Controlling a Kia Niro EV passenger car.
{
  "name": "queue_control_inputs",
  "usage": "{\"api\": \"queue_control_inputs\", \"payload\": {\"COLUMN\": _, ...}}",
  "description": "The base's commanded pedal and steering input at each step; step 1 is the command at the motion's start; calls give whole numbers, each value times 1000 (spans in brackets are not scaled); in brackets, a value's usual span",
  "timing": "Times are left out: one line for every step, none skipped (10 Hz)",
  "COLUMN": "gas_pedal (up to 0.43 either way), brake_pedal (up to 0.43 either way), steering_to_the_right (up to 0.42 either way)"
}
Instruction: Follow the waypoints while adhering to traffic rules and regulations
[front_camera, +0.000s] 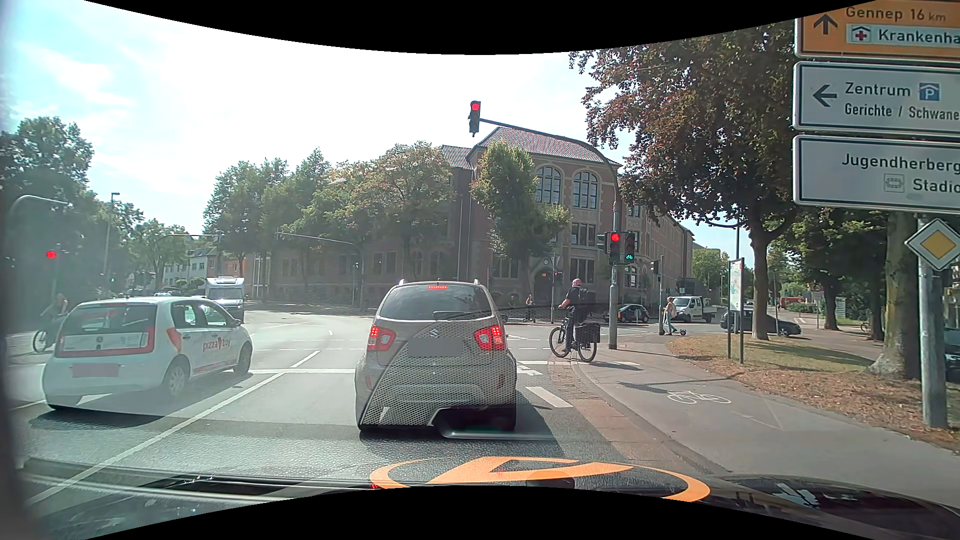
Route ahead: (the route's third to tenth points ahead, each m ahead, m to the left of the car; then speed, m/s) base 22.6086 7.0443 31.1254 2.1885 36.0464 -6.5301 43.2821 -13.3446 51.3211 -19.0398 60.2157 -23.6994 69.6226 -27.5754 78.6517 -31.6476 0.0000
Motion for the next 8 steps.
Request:
{"api": "queue_control_inputs", "payload": {"gas_pedal": 0, "brake_pedal": 360, "steering_to_the_right": -45}}
{"api": "queue_control_inputs", "payload": {"gas_pedal": 0, "brake_pedal": 360, "steering_to_the_right": -45}}
{"api": "queue_control_inputs", "payload": {"gas_pedal": 0, "brake_pedal": 360, "steering_to_the_right": -45}}
{"api": "queue_control_inputs", "payload": {"gas_pedal": 0, "brake_pedal": 360, "steering_to_the_right": -45}}
{"api": "queue_control_inputs", "payload": {"gas_pedal": 0, "brake_pedal": 354, "steering_to_the_right": -46}}
{"api": "queue_control_inputs", "payload": {"gas_pedal": 0, "brake_pedal": 354, "steering_to_the_right": -45}}
{"api": "queue_control_inputs", "payload": {"gas_pedal": 0, "brake_pedal": 354, "steering_to_the_right": -45}}
{"api": "queue_control_inputs", "payload": {"gas_pedal": 0, "brake_pedal": 354, "steering_to_the_right": -46}}
